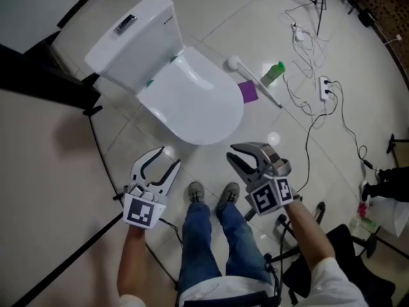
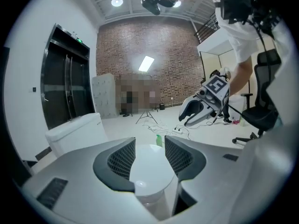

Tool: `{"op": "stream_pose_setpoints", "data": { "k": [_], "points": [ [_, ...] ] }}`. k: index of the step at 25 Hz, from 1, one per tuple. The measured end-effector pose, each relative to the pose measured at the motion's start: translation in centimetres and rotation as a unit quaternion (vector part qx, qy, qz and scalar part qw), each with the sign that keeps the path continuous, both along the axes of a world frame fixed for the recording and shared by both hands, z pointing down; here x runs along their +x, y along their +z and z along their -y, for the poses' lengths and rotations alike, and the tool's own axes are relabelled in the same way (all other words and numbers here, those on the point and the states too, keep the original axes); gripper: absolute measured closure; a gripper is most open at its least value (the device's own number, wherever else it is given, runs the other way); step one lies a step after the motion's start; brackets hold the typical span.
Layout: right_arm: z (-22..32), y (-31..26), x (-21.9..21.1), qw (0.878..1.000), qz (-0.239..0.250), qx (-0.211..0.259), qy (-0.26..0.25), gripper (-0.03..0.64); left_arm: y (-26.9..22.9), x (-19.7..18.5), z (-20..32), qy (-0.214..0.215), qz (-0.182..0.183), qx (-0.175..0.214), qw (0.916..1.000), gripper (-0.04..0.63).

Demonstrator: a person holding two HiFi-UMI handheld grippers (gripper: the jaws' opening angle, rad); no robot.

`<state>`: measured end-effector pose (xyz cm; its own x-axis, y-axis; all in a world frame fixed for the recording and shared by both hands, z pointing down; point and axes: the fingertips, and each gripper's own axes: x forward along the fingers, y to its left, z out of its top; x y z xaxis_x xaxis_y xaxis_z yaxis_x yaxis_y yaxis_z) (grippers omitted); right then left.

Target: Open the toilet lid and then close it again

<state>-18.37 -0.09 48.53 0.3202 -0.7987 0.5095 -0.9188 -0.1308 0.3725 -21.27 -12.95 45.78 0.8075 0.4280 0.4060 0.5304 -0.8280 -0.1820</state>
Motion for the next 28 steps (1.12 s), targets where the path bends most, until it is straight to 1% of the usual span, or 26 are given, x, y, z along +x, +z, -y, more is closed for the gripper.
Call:
{"op": "stream_pose_setpoints", "data": {
  "k": [1, 4, 7, 10, 12, 14, 16, 19, 21, 22, 26, 27, 28],
  "points": [
    [0.3, 2.6, -0.2, 1.0, -0.013, -0.018, -0.007, 0.513, 1.8, 0.3, 0.0, 0.002, 0.001, 0.0, 1.0, 0.405],
    [1.4, 10.4, -1.0, 0.997, -0.032, -0.069, -0.019, 0.421, 6.9, 1.0, 0.0, 0.01, 0.005, -0.004, 0.9999, 0.405],
    [2.8, 17.3, -1.4, 0.991, -0.059, -0.111, -0.037, 0.4, 11.7, 1.3, 0.0, 0.031, 0.003, 0.001, 0.9995, 0.405],
    [4.1, 22.6, -1.1, 0.983, -0.097, -0.145, -0.052, 0.387, 15.9, 1.1, -0.3, 0.065, -0.001, 0.012, 0.9978, 0.405],
    [4.9, 24.9, -0.6, 0.979, -0.118, -0.156, -0.055, 0.387, 18.1, 0.7, -0.2, 0.085, -0.002, 0.013, 0.9963, 0.405],
    [5.4, 26.4, 0.0, 0.976, -0.135, -0.164, -0.056, 0.387, 19.8, 0.3, 0.3, 0.095, 0.001, 0.014, 0.9954, 0.405],
    [5.6, 27.4, 0.6, 0.972, -0.148, -0.175, -0.059, 0.387, 20.7, 0.2, 0.9, 0.099, -0.002, 0.014, 0.995, 0.405],
    [5.8, 27.9, 1.4, 0.966, -0.163, -0.188, -0.068, 0.387, 21.0, 0.1, 2.0, 0.091, -0.007, 0.003, 0.9958, 0.405],
    [5.8, 28.0, 1.4, 0.963, -0.162, -0.199, -0.077, 0.393, 21.3, -0.2, 2.5, 0.083, -0.002, -0.004, 0.9965, 0.405],
    [5.8, 28.1, 1.2, 0.963, -0.157, -0.204, -0.083, 0.407, 21.4, -0.3, 2.7, 0.08, 0.001, -0.006, 0.9968, 0.405],
    [5.6, 28.0, 0.0, 0.958, -0.15, -0.216, -0.114, 0.498, 21.7, -0.9, 2.9, 0.082, 0.005, -0.002, 0.9966, 0.405],
    [5.6, 27.9, -0.2, 0.957, -0.15, -0.219, -0.12, 0.536, 21.7, -0.9, 2.8, 0.085, 0.004, 0.0, 0.9964, 0.405],
    [5.5, 27.9, -0.4, 0.956, -0.149, -0.222, -0.125, 0.553, 21.7, -0.9, 2.8, 0.088, 0.004, 0.004, 0.9961, 0.405]
  ]
}}
